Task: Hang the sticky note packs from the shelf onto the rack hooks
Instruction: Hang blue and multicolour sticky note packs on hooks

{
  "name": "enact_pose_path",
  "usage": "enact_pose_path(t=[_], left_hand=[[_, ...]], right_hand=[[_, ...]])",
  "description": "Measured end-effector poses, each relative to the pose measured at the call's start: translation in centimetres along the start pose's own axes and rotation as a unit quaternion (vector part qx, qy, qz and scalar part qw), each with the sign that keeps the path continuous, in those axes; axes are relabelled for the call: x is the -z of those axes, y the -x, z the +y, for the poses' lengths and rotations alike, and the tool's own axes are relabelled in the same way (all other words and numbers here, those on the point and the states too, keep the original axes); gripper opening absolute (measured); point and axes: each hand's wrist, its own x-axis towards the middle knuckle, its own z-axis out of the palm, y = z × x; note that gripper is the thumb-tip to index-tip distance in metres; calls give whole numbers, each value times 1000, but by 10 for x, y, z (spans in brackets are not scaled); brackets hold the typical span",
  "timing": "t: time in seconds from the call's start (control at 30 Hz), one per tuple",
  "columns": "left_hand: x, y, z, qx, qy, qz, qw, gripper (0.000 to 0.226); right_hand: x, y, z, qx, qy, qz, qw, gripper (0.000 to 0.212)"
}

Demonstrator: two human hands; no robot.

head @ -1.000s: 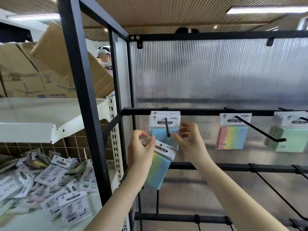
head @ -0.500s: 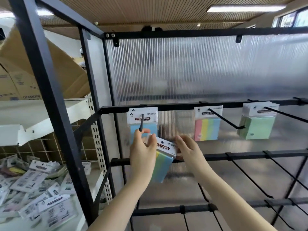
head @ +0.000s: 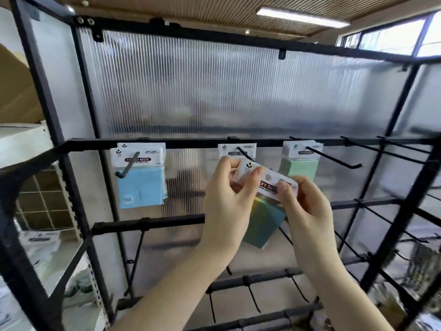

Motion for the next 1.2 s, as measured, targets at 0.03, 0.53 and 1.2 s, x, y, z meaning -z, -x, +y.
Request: enact_pose_path(t=[0.03,0.53,1.2], left_hand=[[-5,-1,1,3,7,-9,1000,11],[-11,-12,-35,37,-69,-20,997,24],[10,-43,-121,166,-260,16,951,23]], right_hand=[[4,-4,-2,5,10,8,1000,22],[11,-44,26,-7,109,-33,993,11],[-6,-102,98,-138,241,-2,961,30]])
